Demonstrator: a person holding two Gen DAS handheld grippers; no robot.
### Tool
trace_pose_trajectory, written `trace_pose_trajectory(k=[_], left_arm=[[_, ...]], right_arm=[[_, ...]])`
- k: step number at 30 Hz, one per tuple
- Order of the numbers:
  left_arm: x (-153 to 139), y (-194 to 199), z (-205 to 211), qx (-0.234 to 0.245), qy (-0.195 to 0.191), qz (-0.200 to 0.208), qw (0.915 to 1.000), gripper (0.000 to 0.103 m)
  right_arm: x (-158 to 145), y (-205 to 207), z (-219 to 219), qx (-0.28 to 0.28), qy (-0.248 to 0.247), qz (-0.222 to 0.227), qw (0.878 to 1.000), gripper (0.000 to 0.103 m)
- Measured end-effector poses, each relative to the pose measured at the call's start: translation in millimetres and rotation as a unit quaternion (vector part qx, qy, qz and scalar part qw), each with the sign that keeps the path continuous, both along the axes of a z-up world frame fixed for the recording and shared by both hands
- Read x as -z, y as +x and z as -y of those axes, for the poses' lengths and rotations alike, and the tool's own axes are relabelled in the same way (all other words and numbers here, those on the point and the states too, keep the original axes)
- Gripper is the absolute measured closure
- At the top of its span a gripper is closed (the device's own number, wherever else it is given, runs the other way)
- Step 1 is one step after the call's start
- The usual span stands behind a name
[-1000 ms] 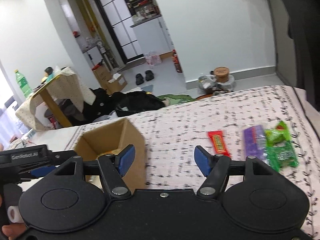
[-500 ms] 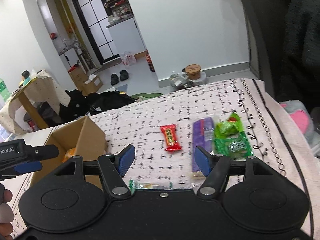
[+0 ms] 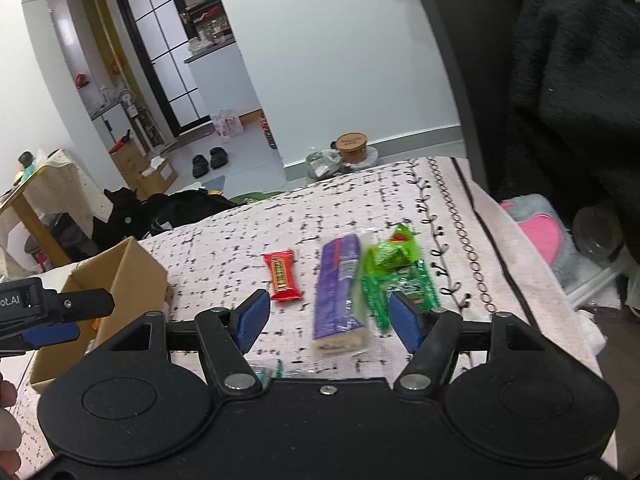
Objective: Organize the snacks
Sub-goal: 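Grasp the cookie pack with the left tool while the right grasps the green candy pack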
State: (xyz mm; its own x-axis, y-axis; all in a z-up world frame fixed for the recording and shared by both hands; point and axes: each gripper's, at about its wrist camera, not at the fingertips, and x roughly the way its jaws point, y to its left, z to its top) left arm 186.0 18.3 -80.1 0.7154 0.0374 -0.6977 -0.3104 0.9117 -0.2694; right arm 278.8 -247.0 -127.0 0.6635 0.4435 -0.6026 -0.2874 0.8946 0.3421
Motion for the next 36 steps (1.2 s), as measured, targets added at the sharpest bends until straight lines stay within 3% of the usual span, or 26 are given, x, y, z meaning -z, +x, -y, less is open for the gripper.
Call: trace_pose_trajectory(k=[15,22,36], left_arm=[[30,32,47,0.045,-0.011,-0.023,0.9987,0.02],[61,43,58,0.048,-0.003,-0.058,0.9971,0.02],[92,51,65,0.031,0.005,-0.105,0.994,0.023]], right_arm=[[19,24,25,0.033,-0.019,-0.01,0.999,0.04],[29,33,17,0.022,-0.029,-0.016,0.999,0.041],[35,40,10,0.02,-0.048,-0.016,0.999,0.041]])
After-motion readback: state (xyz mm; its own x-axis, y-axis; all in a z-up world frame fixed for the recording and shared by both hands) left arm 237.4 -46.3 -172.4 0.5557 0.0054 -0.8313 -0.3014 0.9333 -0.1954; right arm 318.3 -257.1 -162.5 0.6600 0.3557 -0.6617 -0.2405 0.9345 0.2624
